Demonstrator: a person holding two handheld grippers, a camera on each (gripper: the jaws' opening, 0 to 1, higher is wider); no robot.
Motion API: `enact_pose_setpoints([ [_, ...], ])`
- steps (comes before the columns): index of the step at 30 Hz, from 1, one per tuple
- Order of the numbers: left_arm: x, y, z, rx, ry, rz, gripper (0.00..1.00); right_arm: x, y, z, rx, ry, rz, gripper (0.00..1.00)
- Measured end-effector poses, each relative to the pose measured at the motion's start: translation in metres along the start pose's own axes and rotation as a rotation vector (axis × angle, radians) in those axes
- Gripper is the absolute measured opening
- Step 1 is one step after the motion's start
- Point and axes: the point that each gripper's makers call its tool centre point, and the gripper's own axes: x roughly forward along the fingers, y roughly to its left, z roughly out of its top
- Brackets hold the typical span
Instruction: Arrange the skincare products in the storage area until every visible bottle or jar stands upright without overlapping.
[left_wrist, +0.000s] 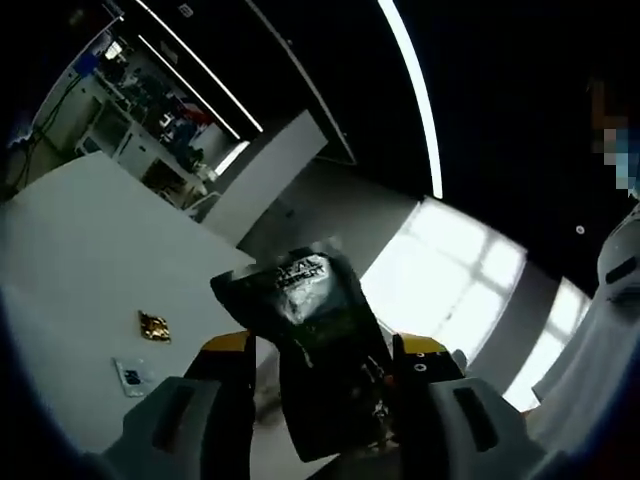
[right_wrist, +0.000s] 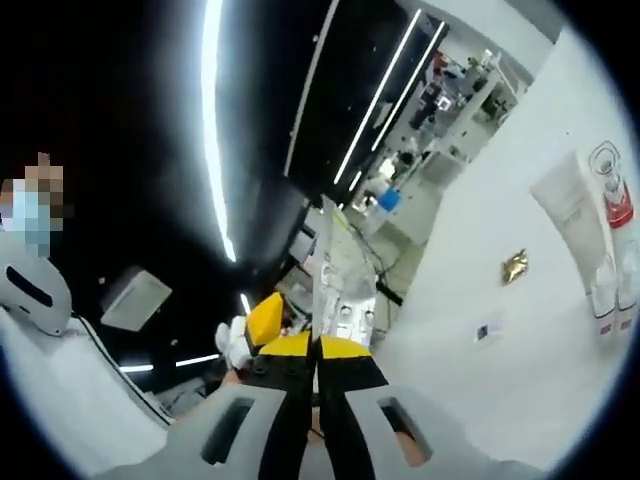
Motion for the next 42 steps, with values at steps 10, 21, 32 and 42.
enact_pose_setpoints([
  [10, -0.003, -0.006, -0.002, -0.193, -0.035, -0.146, 0.49, 0.0, 0.041, 0.008, 0.101, -0.059, 0.188, 0.01],
  [21, -0.004, -0.023, -0.002, -0.231, -0.028, -0.234, 0.27, -0.002, 0.039, 0.007, 0.134, -0.081, 0.199, 0.01],
  [32, -0.006, -0.02, -0.001, -0.244, -0.038, -0.226, 0.2, -0.008, 0.028, 0.004, 0.148, -0.093, 0.151, 0.01],
  [42, -0.008, -0.017, 0.01, -0.268, -0.062, -0.221, 0.0, -0.019, 0.012, 0.011, 0.132, -0.121, 0.08, 0.01],
])
